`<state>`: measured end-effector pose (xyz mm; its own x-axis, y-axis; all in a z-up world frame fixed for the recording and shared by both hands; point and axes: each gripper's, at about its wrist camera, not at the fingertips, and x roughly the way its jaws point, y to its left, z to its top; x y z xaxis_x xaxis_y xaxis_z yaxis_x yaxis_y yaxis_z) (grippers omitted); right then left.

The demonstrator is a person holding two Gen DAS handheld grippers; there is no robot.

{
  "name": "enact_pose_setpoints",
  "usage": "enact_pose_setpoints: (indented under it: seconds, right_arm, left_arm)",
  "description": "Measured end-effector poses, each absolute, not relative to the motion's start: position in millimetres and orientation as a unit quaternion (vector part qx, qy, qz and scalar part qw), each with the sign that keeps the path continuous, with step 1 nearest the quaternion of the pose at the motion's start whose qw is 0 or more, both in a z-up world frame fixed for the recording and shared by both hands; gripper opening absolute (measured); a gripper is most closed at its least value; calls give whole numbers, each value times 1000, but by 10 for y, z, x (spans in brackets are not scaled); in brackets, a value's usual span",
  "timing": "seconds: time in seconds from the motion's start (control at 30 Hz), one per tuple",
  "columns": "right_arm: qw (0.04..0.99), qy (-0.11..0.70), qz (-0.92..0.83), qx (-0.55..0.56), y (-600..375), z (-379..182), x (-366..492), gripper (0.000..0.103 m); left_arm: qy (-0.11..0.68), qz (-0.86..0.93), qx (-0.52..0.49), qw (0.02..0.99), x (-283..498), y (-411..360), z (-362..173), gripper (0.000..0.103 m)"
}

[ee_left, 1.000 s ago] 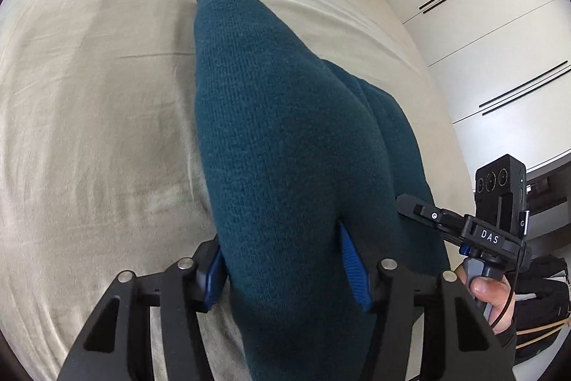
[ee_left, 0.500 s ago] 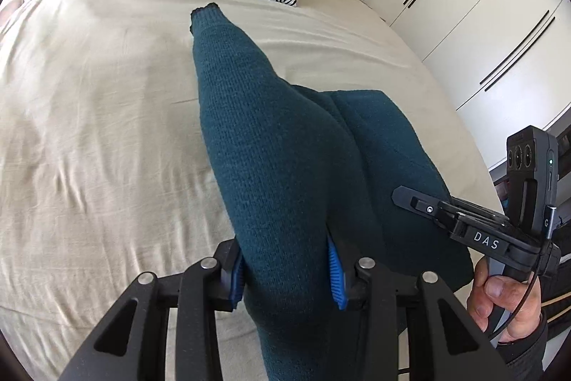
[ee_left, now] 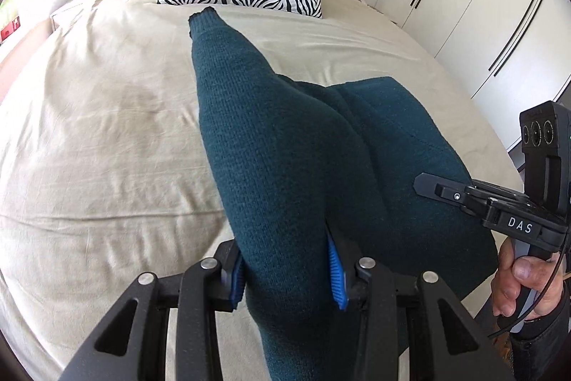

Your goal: Fold small clothes

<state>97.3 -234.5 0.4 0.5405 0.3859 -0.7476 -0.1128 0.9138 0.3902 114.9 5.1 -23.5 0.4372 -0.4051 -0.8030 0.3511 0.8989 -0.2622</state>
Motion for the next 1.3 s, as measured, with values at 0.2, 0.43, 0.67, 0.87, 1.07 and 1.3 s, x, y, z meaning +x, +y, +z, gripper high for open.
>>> enact_pose_setpoints:
  seconds: [0.2, 0.43, 0.67, 0.87, 1.07, 1.3]
  right_arm:
    - [853, 462, 159, 186, -2133, -208, 969, 21]
    - [790, 511, 144, 305, -2514, -1028, 1082, 28]
    - [765, 488, 166, 385, -2881, -1241, 871, 42]
    - [810, 472, 99, 334, -3095, -820, 772, 50]
    - [815, 438, 166, 341, -2944, -388, 962, 50]
    - [788, 491, 159, 336, -2697, -661, 1061, 50]
  left_arm:
    - [477, -204, -32, 854, 1071, 226, -394, 41]
    - [518, -190, -63, 832, 1234, 354, -966, 51]
    - [513, -181, -71, 836, 1183, 432, -954, 64]
    - [469, -145, -49, 870, 1031, 503, -576, 63]
    - [438, -167, -29, 883, 1121, 270, -327, 63]
    - [455, -169, -41, 873, 1172, 147, -588, 64]
